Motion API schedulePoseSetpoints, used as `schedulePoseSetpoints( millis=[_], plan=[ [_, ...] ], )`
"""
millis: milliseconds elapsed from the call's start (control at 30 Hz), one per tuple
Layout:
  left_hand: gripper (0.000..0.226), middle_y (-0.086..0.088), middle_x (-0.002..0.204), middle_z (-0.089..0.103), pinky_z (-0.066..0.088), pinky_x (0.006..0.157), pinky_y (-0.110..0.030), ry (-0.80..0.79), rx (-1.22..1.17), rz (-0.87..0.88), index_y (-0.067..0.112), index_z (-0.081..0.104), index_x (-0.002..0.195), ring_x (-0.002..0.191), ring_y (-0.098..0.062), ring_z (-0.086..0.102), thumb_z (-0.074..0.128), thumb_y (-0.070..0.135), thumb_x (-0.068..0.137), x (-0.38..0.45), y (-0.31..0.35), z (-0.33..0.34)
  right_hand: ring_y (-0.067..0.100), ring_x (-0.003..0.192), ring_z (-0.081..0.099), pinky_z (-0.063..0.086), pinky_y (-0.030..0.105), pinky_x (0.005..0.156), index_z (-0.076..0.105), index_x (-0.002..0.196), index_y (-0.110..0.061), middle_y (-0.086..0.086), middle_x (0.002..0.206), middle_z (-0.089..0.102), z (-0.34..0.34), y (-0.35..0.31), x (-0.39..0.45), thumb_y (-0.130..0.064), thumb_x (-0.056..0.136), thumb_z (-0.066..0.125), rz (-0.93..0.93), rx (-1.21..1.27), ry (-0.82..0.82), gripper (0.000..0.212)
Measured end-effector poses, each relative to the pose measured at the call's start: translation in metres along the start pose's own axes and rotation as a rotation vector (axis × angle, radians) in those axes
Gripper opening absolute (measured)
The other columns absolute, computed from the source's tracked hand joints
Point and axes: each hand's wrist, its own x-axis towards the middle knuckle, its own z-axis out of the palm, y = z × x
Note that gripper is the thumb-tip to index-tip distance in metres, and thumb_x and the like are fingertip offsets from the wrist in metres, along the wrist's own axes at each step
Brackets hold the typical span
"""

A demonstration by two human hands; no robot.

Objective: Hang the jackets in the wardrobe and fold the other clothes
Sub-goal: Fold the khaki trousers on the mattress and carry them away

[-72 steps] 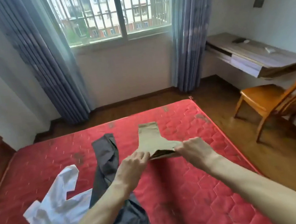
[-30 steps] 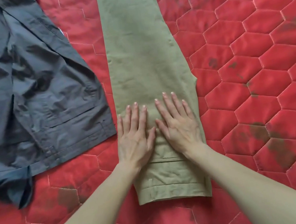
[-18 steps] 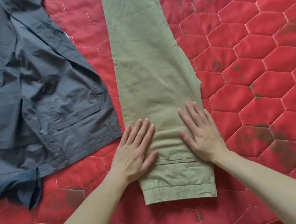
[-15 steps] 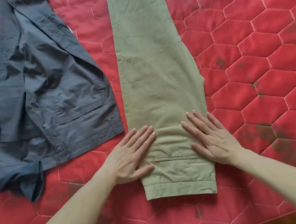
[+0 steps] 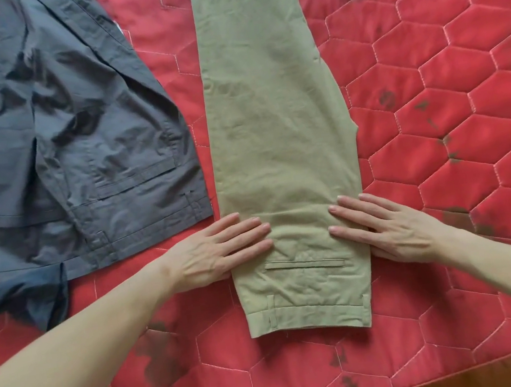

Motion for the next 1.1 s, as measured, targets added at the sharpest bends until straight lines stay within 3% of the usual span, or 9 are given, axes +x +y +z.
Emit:
schedulePoseSetpoints(
  millis=[133, 367, 567, 700, 800, 867, 933, 1000, 1100],
  plan=[
    [0.06, -0.009, 0.173, 0.017, 0.022, 0.129, -0.048, 0.072, -0.079, -0.135, 0.013, 0.021, 0.166, 0.161, -0.028, 0.015, 0.036, 0.017, 0.108, 0.013, 0.01, -0.001, 0.035, 0.159, 0.02, 0.025, 0.053, 0.127, 0.032, 0.163, -0.028, 0.005, 0.172, 0.025, 0.0, 0.001, 0.026, -0.021, 0.103, 0.049, 0.009, 0.042, 0.016, 0.063],
    [0.089, 0.003, 0.175, 0.013, 0.015, 0.13, -0.047, 0.053, -0.45, -0.346, 0.018, 0.017, 0.167, 0.162, -0.017, 0.006, 0.049, 0.066, 0.098, 0.023, 0.032, -0.021, 0.028, 0.157, 0.028, 0.031, 0.049, 0.124, 0.047, 0.156, -0.019, 0.001, 0.167, 0.038, -0.027, -0.007, 0.04, -0.017, 0.095, 0.069, 0.131, 0.275, 0.017, 0.065],
    [0.078, 0.015, 0.173, 0.016, 0.008, 0.129, -0.033, 0.01, -0.612, -0.33, 0.033, 0.01, 0.167, 0.16, -0.006, 0.007, 0.039, 0.066, 0.103, 0.01, 0.046, -0.042, 0.017, 0.151, 0.041, 0.035, 0.036, 0.122, 0.06, 0.143, -0.011, -0.004, 0.156, 0.053, -0.058, -0.037, 0.02, -0.021, 0.092, 0.08, 0.343, 0.634, 0.121, 0.056],
    [0.067, 0.033, 0.169, 0.002, -0.007, 0.128, -0.026, -0.051, -0.599, -0.341, 0.044, -0.004, 0.164, 0.158, 0.003, -0.004, 0.008, 0.07, 0.103, 0.001, 0.053, -0.035, -0.006, 0.13, 0.056, 0.036, 0.035, 0.121, 0.068, 0.123, -0.04, -0.021, 0.133, 0.065, -0.053, -0.04, 0.039, -0.032, 0.106, 0.06, 0.446, 0.783, -0.046, 0.02],
    [0.064, 0.037, 0.164, 0.001, -0.009, 0.128, -0.024, -0.157, -0.645, -0.424, 0.039, 0.006, 0.159, 0.151, 0.017, -0.01, 0.034, 0.054, 0.103, 0.0, 0.05, -0.016, -0.002, 0.111, 0.069, 0.051, 0.027, 0.103, 0.075, 0.121, -0.026, -0.017, 0.119, 0.074, -0.059, -0.044, 0.04, -0.019, 0.091, 0.074, 0.594, 0.905, 0.122, 0.031],
    [0.064, 0.024, 0.165, 0.025, 0.008, 0.129, -0.024, -0.118, -0.907, -0.666, 0.037, 0.027, 0.157, 0.152, 0.014, 0.014, 0.059, 0.039, 0.102, 0.003, 0.053, -0.012, -0.006, 0.101, 0.069, 0.053, 0.019, 0.087, 0.074, 0.114, -0.032, -0.021, 0.11, 0.075, -0.064, -0.05, 0.039, -0.027, 0.083, 0.074, 0.664, 1.072, 0.288, 0.032],
    [0.045, 0.01, 0.154, 0.055, 0.039, 0.118, -0.029, 0.184, -1.148, -0.9, 0.032, 0.052, 0.151, 0.144, -0.008, 0.048, 0.057, 0.034, 0.107, 0.008, 0.058, -0.021, -0.009, 0.074, 0.059, 0.053, 0.022, 0.072, 0.073, 0.088, -0.033, -0.023, 0.082, 0.069, -0.056, -0.052, 0.051, -0.044, 0.085, 0.07, 0.834, 1.134, 0.421, 0.011],
    [0.047, 0.008, 0.131, 0.071, 0.052, 0.101, -0.031, 0.368, -1.189, -0.951, 0.036, 0.065, 0.136, 0.121, -0.016, 0.066, 0.036, 0.059, 0.107, 0.018, 0.06, -0.038, 0.004, 0.062, 0.042, 0.043, 0.041, 0.06, 0.06, 0.077, -0.015, -0.013, 0.066, 0.05, -0.046, -0.053, 0.068, -0.061, 0.09, 0.064, 1.03, 1.147, 0.423, 0.048],
    [0.06, 0.015, 0.109, 0.078, 0.055, 0.093, -0.036, 0.427, -1.262, -1.114, 0.037, 0.075, 0.111, 0.103, -0.007, 0.071, 0.04, 0.082, 0.092, 0.033, 0.05, -0.05, 0.02, 0.067, 0.048, 0.049, 0.055, 0.069, 0.059, 0.089, 0.002, 0.01, 0.071, 0.059, -0.036, -0.05, 0.085, -0.065, 0.095, 0.058, 1.134, 1.172, 0.391, 0.067]
  ],
)
